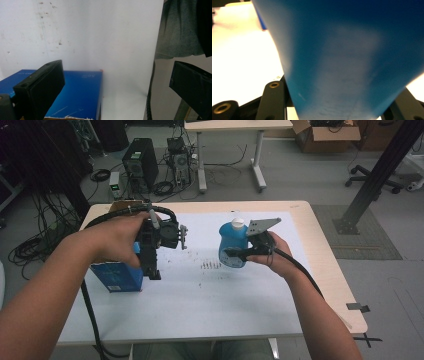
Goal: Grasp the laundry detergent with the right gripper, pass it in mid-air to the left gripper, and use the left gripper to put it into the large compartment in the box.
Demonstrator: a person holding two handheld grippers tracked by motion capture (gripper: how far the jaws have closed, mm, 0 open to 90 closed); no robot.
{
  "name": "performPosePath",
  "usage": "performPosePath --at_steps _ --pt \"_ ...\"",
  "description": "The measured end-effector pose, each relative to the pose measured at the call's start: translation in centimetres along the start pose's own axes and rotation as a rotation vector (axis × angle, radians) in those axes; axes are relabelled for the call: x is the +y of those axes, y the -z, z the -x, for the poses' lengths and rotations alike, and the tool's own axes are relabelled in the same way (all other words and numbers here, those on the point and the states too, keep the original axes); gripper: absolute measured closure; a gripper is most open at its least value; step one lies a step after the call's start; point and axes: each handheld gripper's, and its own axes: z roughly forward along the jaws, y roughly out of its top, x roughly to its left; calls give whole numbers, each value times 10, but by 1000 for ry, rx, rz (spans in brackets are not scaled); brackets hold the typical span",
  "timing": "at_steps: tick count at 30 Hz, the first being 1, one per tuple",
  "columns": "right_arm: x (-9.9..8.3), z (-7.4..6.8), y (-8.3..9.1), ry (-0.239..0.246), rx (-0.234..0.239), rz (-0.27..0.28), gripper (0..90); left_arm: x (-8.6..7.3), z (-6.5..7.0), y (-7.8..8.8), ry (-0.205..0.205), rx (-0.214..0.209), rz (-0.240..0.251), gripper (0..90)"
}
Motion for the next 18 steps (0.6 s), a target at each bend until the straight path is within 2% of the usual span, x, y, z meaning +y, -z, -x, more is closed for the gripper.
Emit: performPosePath --at_steps 6,18 --pt "2 -12 2 35 32 -2 457 5 1 -2 -7 -1 -8 3" --pt "4 -42 -10 98 124 -7 456 6 3 -1 -10 -1 -2 3"
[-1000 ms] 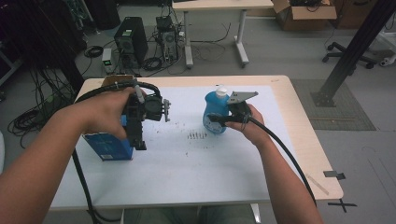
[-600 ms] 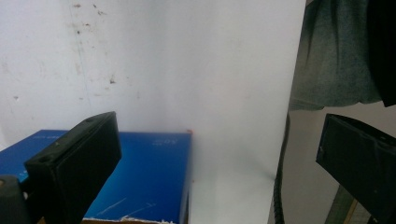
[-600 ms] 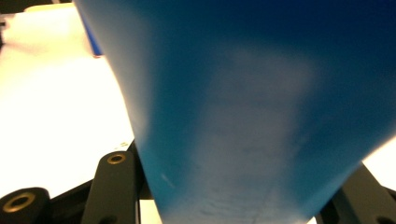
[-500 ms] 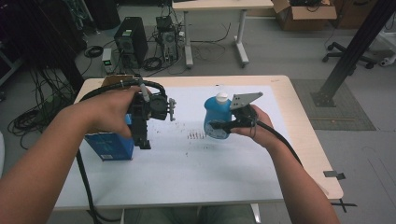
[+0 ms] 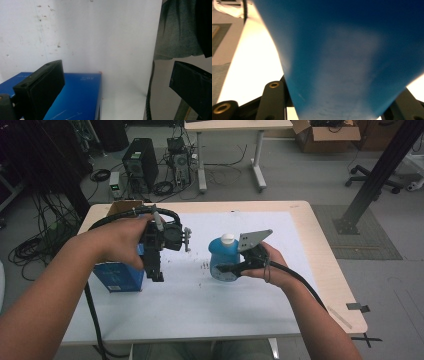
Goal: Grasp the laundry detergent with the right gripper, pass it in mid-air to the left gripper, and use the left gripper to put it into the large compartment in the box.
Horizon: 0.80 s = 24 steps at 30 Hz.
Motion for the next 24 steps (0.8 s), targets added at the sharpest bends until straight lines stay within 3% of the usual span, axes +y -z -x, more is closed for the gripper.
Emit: performPosePath --at_steps 7,24 --pt "2 -12 -8 14 68 -22 456 3 1 -4 -9 -8 0 3" --pt "17 -37 -29 65 139 -13 455 21 5 -9 -43 -8 15 2"
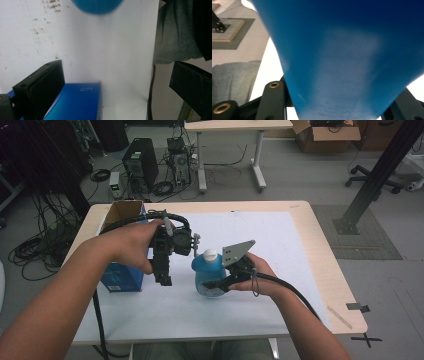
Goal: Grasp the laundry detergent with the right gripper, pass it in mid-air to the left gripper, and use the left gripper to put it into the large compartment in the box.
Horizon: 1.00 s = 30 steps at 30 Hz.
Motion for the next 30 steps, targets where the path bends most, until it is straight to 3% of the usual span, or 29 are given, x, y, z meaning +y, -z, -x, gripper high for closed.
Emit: performPosePath --at_steps 10,23,30 --pt "13 -12 -22 15 45 27 455 9 4 -1 -19 -1 6 2" --pt "17 -17 -30 5 40 30 454 21 10 -3 -36 -2 36 2" --pt "16 -18 -31 2 35 27 453 27 11 -5 -43 9 27 2"
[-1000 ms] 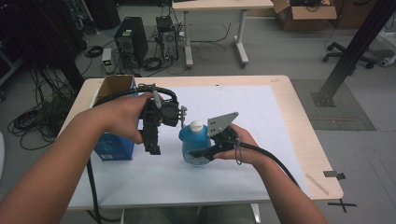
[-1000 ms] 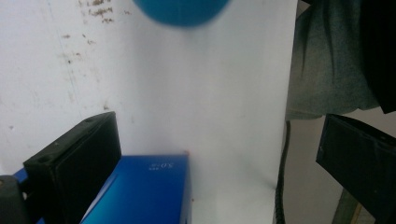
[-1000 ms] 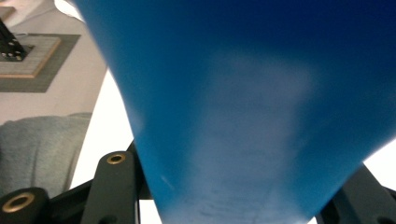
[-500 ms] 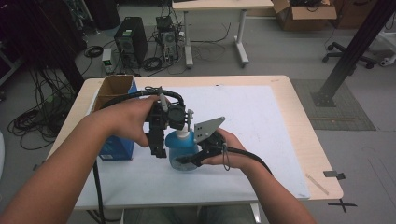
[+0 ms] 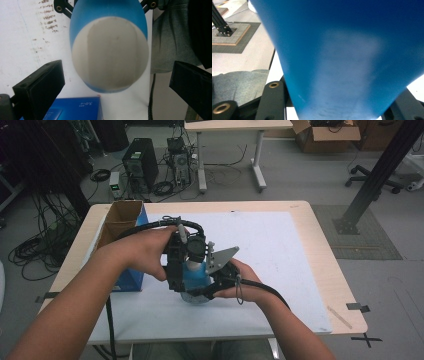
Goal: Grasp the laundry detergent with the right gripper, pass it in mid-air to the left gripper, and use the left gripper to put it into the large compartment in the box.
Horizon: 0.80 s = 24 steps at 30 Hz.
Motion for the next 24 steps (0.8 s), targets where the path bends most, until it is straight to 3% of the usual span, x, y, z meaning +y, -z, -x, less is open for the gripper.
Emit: performPosePath --at_steps 24 --pt "2 -1 -3 19 -1 3 453 9 0 -9 6 19 24 7"
